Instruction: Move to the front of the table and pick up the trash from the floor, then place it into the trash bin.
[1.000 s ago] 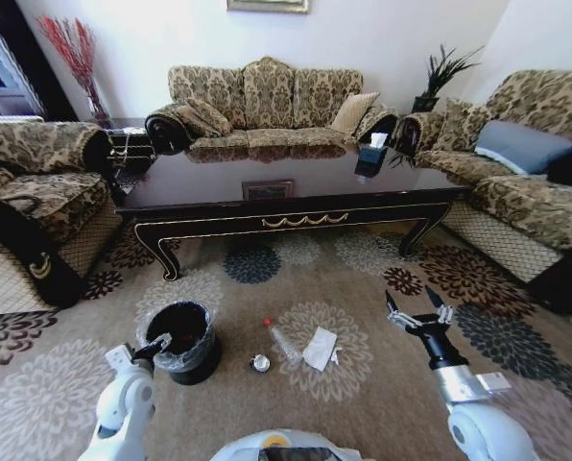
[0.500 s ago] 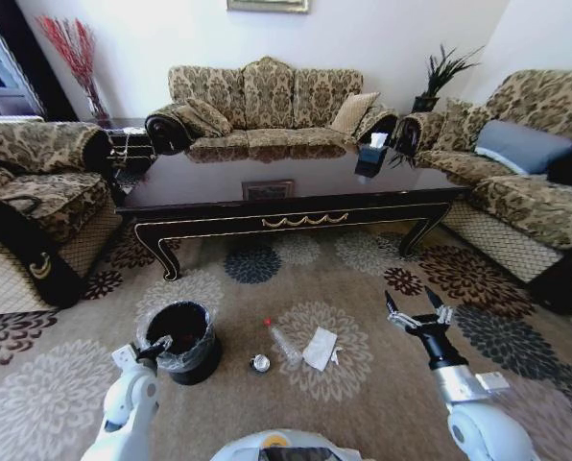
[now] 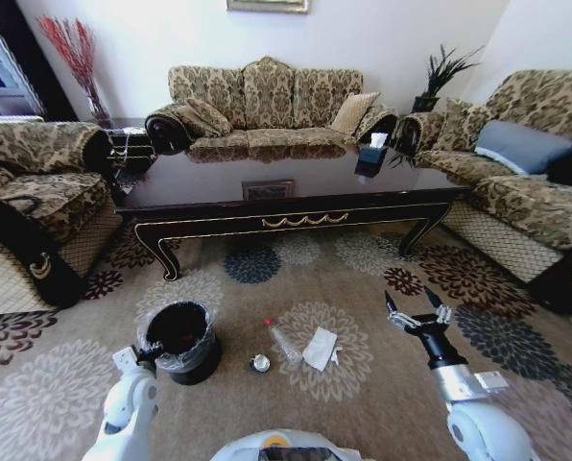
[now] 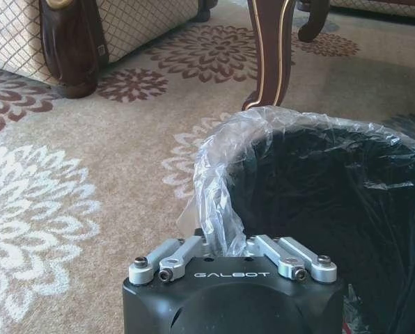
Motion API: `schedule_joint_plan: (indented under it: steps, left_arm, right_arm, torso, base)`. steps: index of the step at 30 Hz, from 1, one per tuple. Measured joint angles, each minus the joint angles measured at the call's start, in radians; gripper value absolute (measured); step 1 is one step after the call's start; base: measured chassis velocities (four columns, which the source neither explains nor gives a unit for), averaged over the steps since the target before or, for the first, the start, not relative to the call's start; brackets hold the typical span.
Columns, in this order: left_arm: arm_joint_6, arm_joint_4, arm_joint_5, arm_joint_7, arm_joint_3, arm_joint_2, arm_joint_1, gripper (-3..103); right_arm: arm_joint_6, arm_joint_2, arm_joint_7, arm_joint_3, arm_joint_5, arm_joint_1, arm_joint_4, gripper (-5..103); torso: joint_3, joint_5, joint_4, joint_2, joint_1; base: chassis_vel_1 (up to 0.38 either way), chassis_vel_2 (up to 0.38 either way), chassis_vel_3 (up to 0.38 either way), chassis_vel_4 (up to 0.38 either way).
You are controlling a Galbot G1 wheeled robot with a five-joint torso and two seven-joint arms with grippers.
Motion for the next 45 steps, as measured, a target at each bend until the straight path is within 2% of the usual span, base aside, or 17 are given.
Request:
schedule_joint_plan:
  steps: [1, 3, 4, 5, 15, 18, 21, 24, 29, 30, 32, 33, 34, 36, 40, 43, 45]
  left_arm:
    - [0.0, 0.0, 0.001, -0.001, -0.002, 0.0, 0.001, 16]
    - [0.0, 0.001, 0.001, -0.001, -0.003, 0.0, 0.002, 16]
    - [0.0, 0.001, 0.001, 0.002, -0.004, 0.0, 0.003, 6]
    - [-0.001, 0.0, 0.001, 0.005, -0.004, 0.0, 0.005, 3]
    - [0.0, -0.052, 0.004, 0.006, -0.035, 0.015, 0.031, 3]
    - [0.001, -0.091, 0.002, 0.009, -0.052, 0.02, 0.046, 3]
    - [0.007, -0.171, -0.004, 0.015, -0.08, 0.021, 0.081, 3]
    - [0.009, -0.207, -0.006, 0.017, -0.091, 0.021, 0.097, 3]
    - [0.01, -0.216, -0.007, 0.017, -0.094, 0.021, 0.102, 3]
    - [0.012, -0.272, -0.018, 0.019, -0.119, 0.019, 0.129, 3]
    - [0.013, -0.303, -0.027, 0.019, -0.136, 0.017, 0.147, 3]
    - [0.013, -0.337, -0.034, 0.021, -0.151, 0.014, 0.165, 3]
    - [0.013, -0.372, -0.04, 0.02, -0.169, 0.011, 0.183, 3]
    - [0.012, -0.411, -0.05, 0.02, -0.185, 0.005, 0.202, 3]
    - [0.015, -0.448, -0.056, 0.02, -0.2, -0.003, 0.218, 3]
    - [0.015, -0.46, -0.059, 0.021, -0.201, -0.006, 0.222, 3]
    - [0.015, -0.471, -0.059, 0.02, -0.202, -0.01, 0.224, 3]
  right_arm:
    - [0.001, 0.0, -0.001, 0.001, -0.002, 0.0, -0.001, 100]
    - [0.002, -0.001, -0.002, 0.001, -0.004, 0.001, -0.003, 100]
    - [0.003, -0.001, -0.003, 0.001, -0.009, 0.003, -0.004, 100]
    - [0.003, -0.001, -0.001, 0.001, -0.01, 0.004, -0.005, 100]
    - [-0.051, -0.009, 0.056, -0.048, 0.034, 0.013, -0.008, 100]
    - [-0.088, -0.02, 0.078, -0.079, 0.068, 0.023, -0.016, 100]
    - [-0.169, -0.044, 0.133, -0.153, 0.175, 0.059, -0.051, 100]
    - [-0.204, -0.049, 0.158, -0.187, 0.234, 0.082, -0.075, 100]
    - [-0.211, -0.049, 0.164, -0.194, 0.246, 0.087, -0.079, 100]
    - [-0.258, -0.048, 0.227, -0.249, 0.37, 0.133, -0.125, 100]
    - [-0.269, -0.043, 0.246, -0.269, 0.412, 0.15, -0.154, 100]
    - [-0.282, -0.039, 0.259, -0.295, 0.445, 0.168, -0.186, 100]
    - [-0.292, -0.036, 0.27, -0.317, 0.472, 0.189, -0.217, 100]
    - [-0.321, -0.032, 0.301, -0.345, 0.501, 0.22, -0.25, 100]
    - [-0.38, -0.017, 0.384, -0.398, 0.527, 0.262, -0.286, 100]
    - [-0.408, -0.005, 0.433, -0.437, 0.53, 0.289, -0.31, 100]
    - [-0.425, 0.006, 0.465, -0.479, 0.528, 0.317, -0.336, 100]
  torso:
    - [0.0, 0.0, 0.0001, 0.0, 0.0]
    - [0.0, 0.0001, 0.0001, 0.0, 0.0]
    - [0.0, 0.0, 0.0002, 0.0, 0.0]
    - [0.0, 0.0, 0.0001, 0.0, 0.0]
    - [0.0, -0.0003, 0.0004, 0.0, 0.0]
    - [0.0, 0.0, 0.0, 0.0, 0.0]
    - [0.0, -0.0001, 0.0003, 0.0, 0.0]
    - [0.0, 0.0, 0.0001, 0.0, 0.0]
    - [0.0, 0.0001, 0.0001, 0.0, 0.0]
    - [0.0, -0.001, -0.0003, 0.0, 0.0]
    - [0.0, -0.0025, -0.0009, 0.0, 0.0]
    - [0.0, -0.0011, 0.0, 0.0, 0.0]
    - [0.0, 0.0024, 0.0005, 0.0, 0.0]
    - [0.0, -0.0011, 0.0006, 0.0, 0.0]
    - [0.0, 0.0006, 0.0002, 0.0, 0.0]
    - [0.0, -0.0007, 0.0, 0.0, 0.0]
    - [0.0, 0.0002, 0.0002, 0.0, 0.0]
  base:
    - [0.0, 0.0, 0.0, 0.0]
    - [0.0, 0.0, 0.0, 0.0]
    - [0.0, 0.0, 0.0, 0.0]
    - [0.0, 0.0, 0.0, 0.0]
    - [0.0, 0.0, 0.0, 0.0]
    - [0.0, 0.0, 0.0, 0.0]
    - [0.0, 0.0, 0.0, 0.0]
    - [0.0, 0.0, 0.0, 0.0]
    - [0.0, 0.0, 0.0, 0.0]
    - [0.0, 0.0, 0.0, 0.0]
    - [0.0, 0.0, 0.0, 0.0]
    - [0.0, 0.0, 0.0, 0.0]
    - [0.0, 0.0, 0.0, 0.0]
    - [0.0, 0.0, 0.0, 0.0]
    - [0.0, 0.0, 0.0, 0.0]
    - [0.0, 0.0, 0.0, 0.0]
    - [0.0, 0.0, 0.0, 0.0]
